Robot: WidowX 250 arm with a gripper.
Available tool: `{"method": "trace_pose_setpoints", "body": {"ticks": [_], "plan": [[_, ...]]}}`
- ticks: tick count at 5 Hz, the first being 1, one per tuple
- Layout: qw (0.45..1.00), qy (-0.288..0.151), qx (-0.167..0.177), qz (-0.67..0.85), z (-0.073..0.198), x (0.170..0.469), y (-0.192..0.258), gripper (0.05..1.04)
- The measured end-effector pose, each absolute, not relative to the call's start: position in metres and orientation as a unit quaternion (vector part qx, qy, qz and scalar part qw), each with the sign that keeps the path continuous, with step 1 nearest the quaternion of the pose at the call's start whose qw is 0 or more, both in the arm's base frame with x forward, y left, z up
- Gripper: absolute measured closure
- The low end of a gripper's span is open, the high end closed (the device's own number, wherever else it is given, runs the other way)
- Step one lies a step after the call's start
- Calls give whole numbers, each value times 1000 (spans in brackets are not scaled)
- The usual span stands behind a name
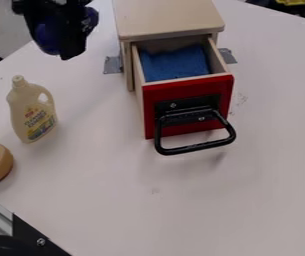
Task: Take the eggplant and put it inside the drawer
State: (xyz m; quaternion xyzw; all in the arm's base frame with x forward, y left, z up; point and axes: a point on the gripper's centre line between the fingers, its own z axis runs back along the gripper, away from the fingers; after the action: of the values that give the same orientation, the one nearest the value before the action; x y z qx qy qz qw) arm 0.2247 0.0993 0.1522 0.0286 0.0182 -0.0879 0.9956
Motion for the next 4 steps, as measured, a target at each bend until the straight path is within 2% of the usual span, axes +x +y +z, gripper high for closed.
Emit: {"method": "trace_pose_setpoints", "body": {"ticks": [1, 2, 4], "plan": [[994, 15, 29, -103, 150, 230, 94, 304], [995, 18, 16, -95, 144, 236, 88, 304], [994, 12, 15, -103, 145, 265, 78, 304]]}}
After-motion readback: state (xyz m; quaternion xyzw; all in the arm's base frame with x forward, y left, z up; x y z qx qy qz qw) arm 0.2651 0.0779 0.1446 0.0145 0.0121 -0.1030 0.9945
